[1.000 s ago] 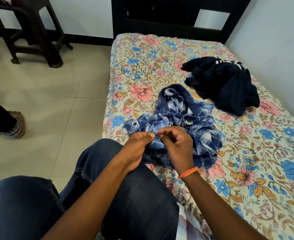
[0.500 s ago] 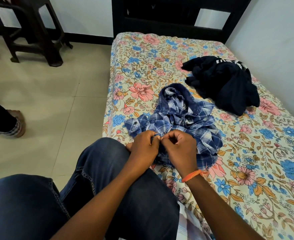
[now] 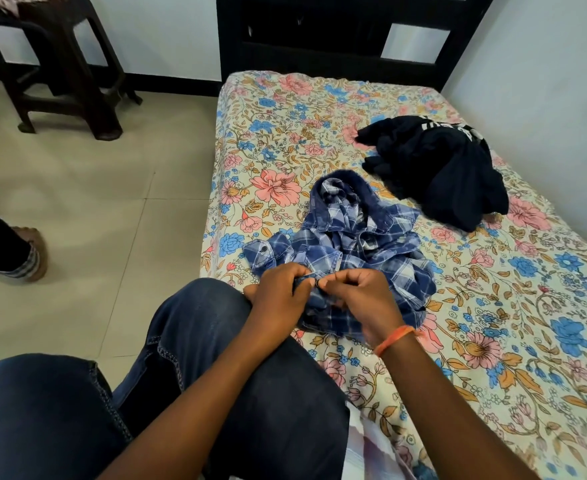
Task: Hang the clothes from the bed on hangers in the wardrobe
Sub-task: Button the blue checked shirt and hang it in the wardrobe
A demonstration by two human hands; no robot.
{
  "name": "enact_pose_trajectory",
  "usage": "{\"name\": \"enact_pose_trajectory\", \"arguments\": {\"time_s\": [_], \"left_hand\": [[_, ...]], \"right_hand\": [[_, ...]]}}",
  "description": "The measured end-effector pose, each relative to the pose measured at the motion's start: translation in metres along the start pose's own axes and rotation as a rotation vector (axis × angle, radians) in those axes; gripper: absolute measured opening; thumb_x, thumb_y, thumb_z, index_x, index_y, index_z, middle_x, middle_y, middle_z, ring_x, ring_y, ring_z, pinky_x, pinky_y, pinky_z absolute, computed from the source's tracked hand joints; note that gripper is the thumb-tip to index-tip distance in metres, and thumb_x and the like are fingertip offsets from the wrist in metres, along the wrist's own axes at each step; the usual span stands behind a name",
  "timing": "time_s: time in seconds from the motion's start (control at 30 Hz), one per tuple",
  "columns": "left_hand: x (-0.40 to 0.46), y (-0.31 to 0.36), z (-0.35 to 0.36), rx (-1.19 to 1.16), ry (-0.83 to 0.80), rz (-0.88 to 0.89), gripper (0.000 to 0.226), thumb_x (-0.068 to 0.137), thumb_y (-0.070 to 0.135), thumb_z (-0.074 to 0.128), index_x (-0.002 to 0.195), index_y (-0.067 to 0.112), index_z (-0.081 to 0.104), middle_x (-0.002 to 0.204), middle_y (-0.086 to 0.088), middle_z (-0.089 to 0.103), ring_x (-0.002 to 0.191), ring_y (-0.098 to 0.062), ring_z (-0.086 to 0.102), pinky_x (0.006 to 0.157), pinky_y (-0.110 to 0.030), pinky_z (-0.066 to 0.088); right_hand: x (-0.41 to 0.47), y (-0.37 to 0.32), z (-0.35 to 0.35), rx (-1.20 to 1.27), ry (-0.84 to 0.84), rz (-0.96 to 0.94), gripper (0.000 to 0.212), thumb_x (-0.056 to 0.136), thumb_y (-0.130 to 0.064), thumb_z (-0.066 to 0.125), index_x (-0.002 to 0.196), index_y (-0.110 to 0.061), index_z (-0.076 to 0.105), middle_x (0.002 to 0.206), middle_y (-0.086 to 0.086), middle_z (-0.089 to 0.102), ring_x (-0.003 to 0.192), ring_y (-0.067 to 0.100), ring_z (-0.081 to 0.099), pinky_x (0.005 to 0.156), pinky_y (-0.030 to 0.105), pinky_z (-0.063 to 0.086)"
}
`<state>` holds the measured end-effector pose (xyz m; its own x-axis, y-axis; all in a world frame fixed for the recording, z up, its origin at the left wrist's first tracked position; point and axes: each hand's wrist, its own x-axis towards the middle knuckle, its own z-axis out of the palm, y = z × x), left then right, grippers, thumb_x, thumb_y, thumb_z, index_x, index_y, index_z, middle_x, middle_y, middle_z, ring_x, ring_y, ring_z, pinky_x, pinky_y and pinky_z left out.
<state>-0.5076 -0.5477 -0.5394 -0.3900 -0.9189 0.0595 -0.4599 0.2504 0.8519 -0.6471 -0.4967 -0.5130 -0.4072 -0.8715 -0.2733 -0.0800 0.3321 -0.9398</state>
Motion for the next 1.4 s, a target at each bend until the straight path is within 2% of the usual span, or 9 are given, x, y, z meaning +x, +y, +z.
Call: {"name": "enact_pose_trajectory", "arguments": {"time_s": [0.13,0.27,0.5,0.67,0.73,0.9,1.07,1.23,1.4], "left_hand": [[-0.004,-0.003,0.008,0.116,0.055,-0.023,0.015,0.087,0.031,0.07,0.082,0.032,0.056,0.081,0.015,0.056,0.082,-0.007,0.055,0.083,-0.048,0.048],[-0.004,0.013,-0.006,0.056,0.125,-0.009,0.012,0.09,0.038,0.066,0.09,0.033,0.055,0.09,0.018,0.054,0.089,-0.009,0.057,0.088,-0.043,0.048],[0.056,0.051,-0.06,0.15,0.009,0.01,0.019,0.098,0.017,0.057,0.082,0.011,0.064,0.077,0.008,0.06,0.065,0.006,0.049,0.057,-0.006,0.033],[0.132,0.004,-0.07,0.112,-0.128,-0.021,0.031,0.093,0.014,0.058,0.07,-0.006,0.063,0.07,-0.029,0.06,0.058,-0.026,0.056,0.062,-0.026,0.058],[0.166,-0.022,-0.061,0.095,-0.271,-0.052,0.037,0.093,0.018,0.06,0.06,0.002,0.051,0.056,-0.02,0.049,0.055,-0.031,0.056,0.069,-0.045,0.06],[0.22,-0.036,-0.047,0.036,-0.31,-0.043,0.044,0.091,0.043,0.065,0.079,0.008,0.041,0.062,-0.001,0.036,0.051,-0.016,0.038,0.048,-0.032,0.031],[0.23,0.024,-0.077,-0.047,-0.27,-0.015,0.042,0.089,0.037,0.07,0.104,0.006,0.046,0.082,-0.006,0.053,0.067,-0.024,0.053,0.048,-0.035,0.034],[0.252,0.135,-0.176,0.112,-0.215,0.02,0.009,0.09,-0.004,0.046,0.094,0.001,0.051,0.081,-0.016,0.051,0.063,-0.029,0.038,0.047,-0.036,0.014],[0.251,0.279,-0.284,0.258,-0.146,0.3,0.023,0.091,-0.007,0.042,0.106,0.0,0.059,0.104,-0.019,0.055,0.08,-0.036,0.052,0.067,-0.049,0.043]], "right_hand": [[0.009,0.001,-0.018,-0.459,0.174,-0.221,0.016,0.076,-0.016,0.084,0.069,-0.015,0.07,0.066,-0.003,0.069,0.063,0.013,0.067,0.06,0.026,0.055],[0.023,-0.019,-0.034,-0.477,0.338,-0.387,0.019,0.083,-0.022,0.076,0.069,-0.015,0.066,0.067,-0.004,0.066,0.063,0.011,0.062,0.062,0.025,0.049],[0.131,-0.048,-0.036,-0.811,0.367,-0.373,0.018,0.086,-0.017,0.064,0.085,-0.005,0.051,0.095,0.021,0.06,0.089,0.037,0.058,0.067,0.034,0.036],[0.192,-0.042,-0.028,-0.973,0.386,-0.193,0.046,0.085,-0.024,0.071,0.118,0.001,0.051,0.115,0.027,0.06,0.105,0.043,0.059,0.079,0.045,0.049],[0.218,-0.043,-0.024,-1.016,0.378,-0.106,0.04,0.085,-0.023,0.073,0.113,0.004,0.062,0.111,0.027,0.065,0.102,0.04,0.061,0.081,0.043,0.051],[0.244,-0.076,-0.004,-0.82,0.522,-0.16,0.04,0.08,-0.026,0.079,0.069,0.009,0.062,0.065,0.02,0.057,0.065,0.016,0.049,0.055,0.028,0.033],[0.191,-0.164,0.023,-0.815,0.57,-0.534,0.019,0.084,-0.021,0.07,0.08,-0.002,0.072,0.076,0.01,0.07,0.072,0.019,0.063,0.068,0.031,0.046],[0.105,-0.285,0.005,-0.817,0.689,-0.49,0.004,0.083,-0.002,0.071,0.087,-0.002,0.072,0.082,0.014,0.065,0.077,0.029,0.063,0.071,0.032,0.046],[0.012,-0.402,-0.016,-1.011,0.706,-0.381,0.012,0.08,0.007,0.069,0.09,0.001,0.068,0.085,0.018,0.059,0.067,0.036,0.06,0.052,0.036,0.048]]}}
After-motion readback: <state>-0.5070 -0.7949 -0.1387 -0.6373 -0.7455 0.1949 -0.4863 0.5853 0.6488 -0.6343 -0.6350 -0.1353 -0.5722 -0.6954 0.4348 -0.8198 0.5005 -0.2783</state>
